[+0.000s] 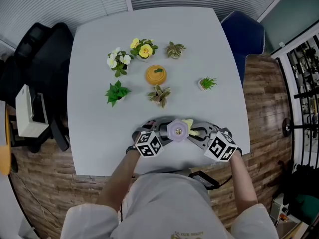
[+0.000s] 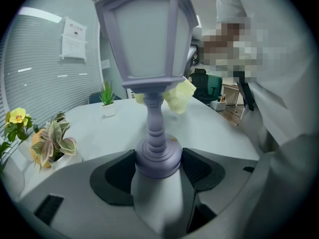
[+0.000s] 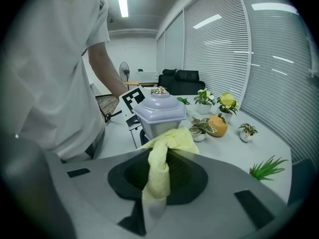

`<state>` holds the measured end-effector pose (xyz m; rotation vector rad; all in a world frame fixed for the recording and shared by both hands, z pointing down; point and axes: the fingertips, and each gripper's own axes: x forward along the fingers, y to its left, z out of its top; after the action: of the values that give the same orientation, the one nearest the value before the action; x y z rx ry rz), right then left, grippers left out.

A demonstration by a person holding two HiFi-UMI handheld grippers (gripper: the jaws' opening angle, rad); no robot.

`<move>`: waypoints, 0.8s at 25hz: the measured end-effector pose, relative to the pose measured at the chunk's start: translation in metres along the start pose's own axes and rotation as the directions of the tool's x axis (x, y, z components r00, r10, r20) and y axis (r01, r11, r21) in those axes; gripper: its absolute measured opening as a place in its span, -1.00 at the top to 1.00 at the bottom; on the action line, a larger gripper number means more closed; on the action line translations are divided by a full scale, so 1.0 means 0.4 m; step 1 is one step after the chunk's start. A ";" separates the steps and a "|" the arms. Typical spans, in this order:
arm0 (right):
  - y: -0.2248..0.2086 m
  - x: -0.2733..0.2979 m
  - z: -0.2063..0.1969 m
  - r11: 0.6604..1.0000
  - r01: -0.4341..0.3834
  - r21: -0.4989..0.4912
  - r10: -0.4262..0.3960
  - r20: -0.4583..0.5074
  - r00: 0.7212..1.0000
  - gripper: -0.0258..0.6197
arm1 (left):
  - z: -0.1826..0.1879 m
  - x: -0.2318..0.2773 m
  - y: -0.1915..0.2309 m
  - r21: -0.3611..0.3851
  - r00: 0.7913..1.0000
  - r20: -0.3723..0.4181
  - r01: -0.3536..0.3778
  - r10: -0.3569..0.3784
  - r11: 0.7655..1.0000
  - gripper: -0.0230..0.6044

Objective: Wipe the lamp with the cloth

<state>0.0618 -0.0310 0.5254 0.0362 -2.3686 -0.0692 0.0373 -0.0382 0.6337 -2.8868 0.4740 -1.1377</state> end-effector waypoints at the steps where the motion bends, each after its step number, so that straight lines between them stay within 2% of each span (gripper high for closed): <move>1: 0.001 0.002 0.000 1.000 0.000 0.003 0.000 0.002 1.000 0.71 | 0.000 0.000 0.000 -0.001 1.000 0.000 0.000 0.000 1.000 -0.04; 20: 0.020 0.066 -0.031 0.999 -0.031 0.043 0.033 -0.036 0.999 0.71 | 0.000 0.001 0.001 -0.003 1.000 0.000 0.001 -0.001 1.000 -0.04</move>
<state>0.0515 -0.0247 0.5530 0.0201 -2.3331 -0.0028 0.0376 -0.0388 0.6340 -2.8891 0.4751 -1.1387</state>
